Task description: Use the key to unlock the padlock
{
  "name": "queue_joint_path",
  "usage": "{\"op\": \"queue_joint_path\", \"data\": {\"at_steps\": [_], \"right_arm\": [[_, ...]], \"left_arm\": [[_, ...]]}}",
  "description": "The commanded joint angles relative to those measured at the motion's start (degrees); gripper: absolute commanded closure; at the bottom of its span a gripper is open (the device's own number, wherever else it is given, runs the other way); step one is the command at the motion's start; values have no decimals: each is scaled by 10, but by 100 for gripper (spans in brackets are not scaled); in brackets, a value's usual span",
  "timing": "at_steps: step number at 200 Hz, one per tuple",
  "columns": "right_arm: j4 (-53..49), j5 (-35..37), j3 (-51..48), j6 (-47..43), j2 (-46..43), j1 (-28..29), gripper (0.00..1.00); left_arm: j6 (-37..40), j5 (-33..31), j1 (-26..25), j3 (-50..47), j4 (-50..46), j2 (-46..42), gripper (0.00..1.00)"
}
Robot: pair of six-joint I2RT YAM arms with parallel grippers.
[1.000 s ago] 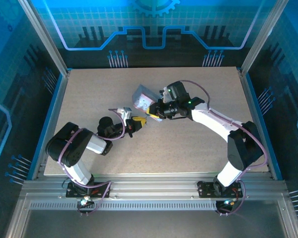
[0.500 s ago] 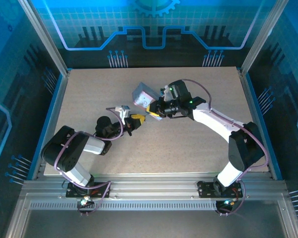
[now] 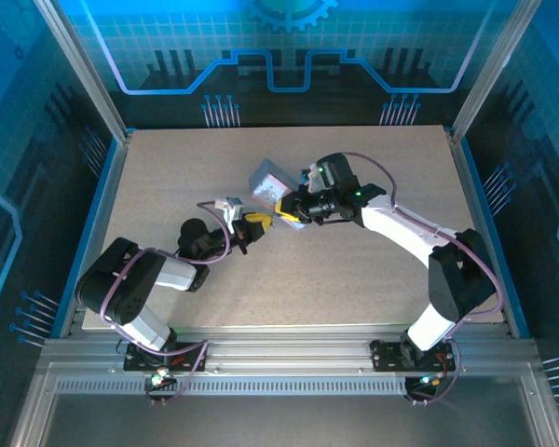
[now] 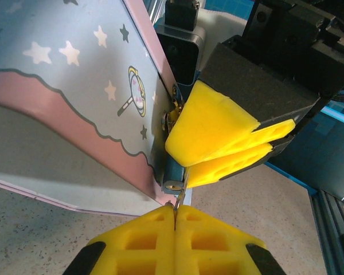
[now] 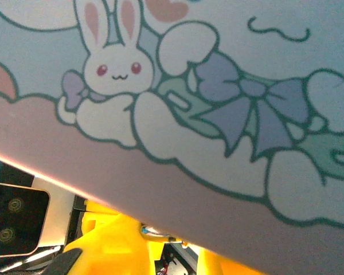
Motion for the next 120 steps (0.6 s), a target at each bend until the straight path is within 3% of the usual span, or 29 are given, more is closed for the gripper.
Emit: {"op": "queue_joint_path", "data": {"at_steps": [1, 120], "right_arm": [[44, -25, 3, 5, -24, -4, 100], [48, -25, -1, 13, -38, -7, 100]], "left_arm": [[9, -15, 2, -10, 19, -9, 100], [43, -48, -13, -20, 19, -6, 100]]}}
